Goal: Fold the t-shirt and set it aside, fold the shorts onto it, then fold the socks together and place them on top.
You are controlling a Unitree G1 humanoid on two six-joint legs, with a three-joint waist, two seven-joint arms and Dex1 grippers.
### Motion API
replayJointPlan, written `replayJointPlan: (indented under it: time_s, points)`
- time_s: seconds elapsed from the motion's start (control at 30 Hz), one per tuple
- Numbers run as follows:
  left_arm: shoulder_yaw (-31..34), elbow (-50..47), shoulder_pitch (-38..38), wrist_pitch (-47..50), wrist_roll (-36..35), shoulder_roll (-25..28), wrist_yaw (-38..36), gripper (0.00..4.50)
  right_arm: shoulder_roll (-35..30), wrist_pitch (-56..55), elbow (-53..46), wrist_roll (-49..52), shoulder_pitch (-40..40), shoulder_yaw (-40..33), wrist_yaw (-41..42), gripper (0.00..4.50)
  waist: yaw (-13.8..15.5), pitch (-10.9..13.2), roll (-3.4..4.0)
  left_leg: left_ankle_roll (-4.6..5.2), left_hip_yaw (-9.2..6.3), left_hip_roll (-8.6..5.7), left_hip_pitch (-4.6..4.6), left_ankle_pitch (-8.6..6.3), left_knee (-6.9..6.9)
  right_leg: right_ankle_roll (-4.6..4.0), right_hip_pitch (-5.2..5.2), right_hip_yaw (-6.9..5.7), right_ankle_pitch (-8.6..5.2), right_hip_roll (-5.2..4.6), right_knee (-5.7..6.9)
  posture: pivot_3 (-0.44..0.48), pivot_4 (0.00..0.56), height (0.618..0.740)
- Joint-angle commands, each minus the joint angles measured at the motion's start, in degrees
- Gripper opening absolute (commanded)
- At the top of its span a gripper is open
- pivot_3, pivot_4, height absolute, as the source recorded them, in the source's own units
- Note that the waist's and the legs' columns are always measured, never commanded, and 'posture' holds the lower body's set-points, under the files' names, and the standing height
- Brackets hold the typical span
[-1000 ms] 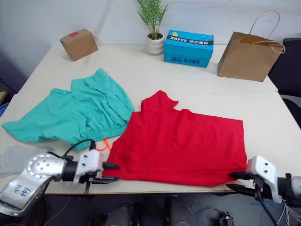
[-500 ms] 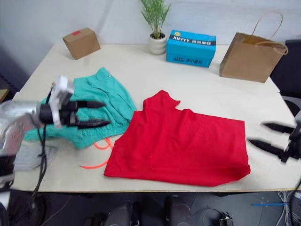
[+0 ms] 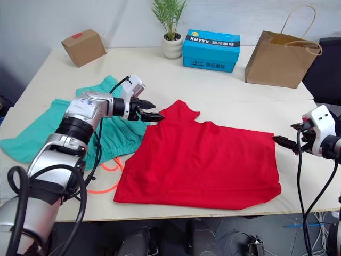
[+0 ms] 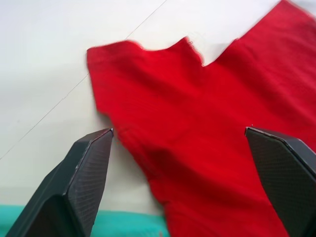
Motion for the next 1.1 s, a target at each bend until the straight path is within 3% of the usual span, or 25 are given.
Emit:
replayJointPlan:
  time_s: [0.03, 0.17, 0.4, 0.5, 0.6, 0.87, 0.9, 1.1]
  points:
    - [-0.4, 6.4, -2.9, -5.9, 4.7, -2.5, 2.8, 4.47, 1.1, -1.8, 8.3, -2.8, -6.4, 1.8, -0.2, 4.5, -0.1, 0.0, 0.0, 0.0, 0.03, 0.0, 0.0, 0.0, 0.02, 0.0, 0.0, 0.01, 0.0, 0.0, 0.01, 0.0, 0.15, 0.74]
    - [2.5, 10.7, -4.3, -6.7, 5.7, -5.0, 6.2, 4.47, 3.7, -1.8, 18.7, -5.3, -14.3, 3.6, -0.7, 4.5, -0.1, 0.0, 0.0, 0.0, 0.1, -0.01, 0.01, 0.0, 0.02, 0.0, -0.09, 0.09, 0.0, -0.01, 0.12, 0.0, 0.15, 0.74]
    - [6.4, 12.2, -4.2, -4.9, 5.9, -6.4, 6.6, 4.47, 5.3, -0.7, 28.5, -10.9, -21.2, 7.0, -3.6, 4.5, -0.1, 0.0, 0.0, -0.02, 0.28, 0.0, 0.0, -0.02, 0.07, 0.0, -0.23, 0.21, 0.0, -0.05, 0.28, 0.0, 0.15, 0.74]
    - [9.8, 12.8, -4.0, -3.4, 4.1, -7.1, 8.6, 3.82, 5.9, 2.7, 29.4, -11.1, -22.7, 7.5, 2.0, 3.85, -0.1, 0.0, 0.0, -0.03, 0.3, 0.0, 0.0, -0.03, 0.12, 0.0, -0.24, 0.22, 0.0, -0.04, 0.33, 0.0, 0.15, 0.74]
    - [12.8, 13.3, -2.9, -3.2, 3.2, -7.2, 9.7, 2.88, 6.2, 3.7, 28.9, -11.4, -22.9, 7.8, 6.5, 2.84, -0.2, 0.0, 0.0, -0.07, 0.3, 0.04, 0.0, -0.06, 0.19, 0.0, -0.24, 0.24, 0.0, -0.02, 0.39, 0.0, 0.15, 0.74]
    - [13.2, 13.1, -2.8, -4.4, 5.9, -7.8, 9.9, 0.27, 5.9, -1.7, 28.0, -10.7, -21.0, 5.3, 3.3, 0.02, -1.0, 0.0, 0.0, -0.1, 0.33, 0.05, 0.0, -0.08, 0.26, -0.01, -0.25, 0.23, -0.01, 0.0, 0.49, 0.0, 0.15, 0.74]
    - [13.5, 13.0, -2.8, -4.6, 5.8, -7.7, 9.8, 0.03, 5.7, -2.1, 27.7, -10.4, -21.0, 4.9, 3.4, 0.0, -1.0, 0.0, 0.0, -0.1, 0.33, 0.05, 0.0, -0.08, 0.26, -0.01, -0.25, 0.23, -0.01, -0.01, 0.5, 0.0, 0.15, 0.74]
    - [16.0, 12.2, -2.9, -5.8, 4.1, -5.4, 7.3, 0.03, 4.4, -2.8, 24.2, -8.5, -19.4, 3.1, 6.5, 0.0, -1.1, 0.0, 0.0, -0.1, 0.36, 0.06, 0.0, -0.08, 0.27, -0.01, -0.28, 0.26, -0.01, 0.0, 0.53, 0.0, 0.15, 0.74]
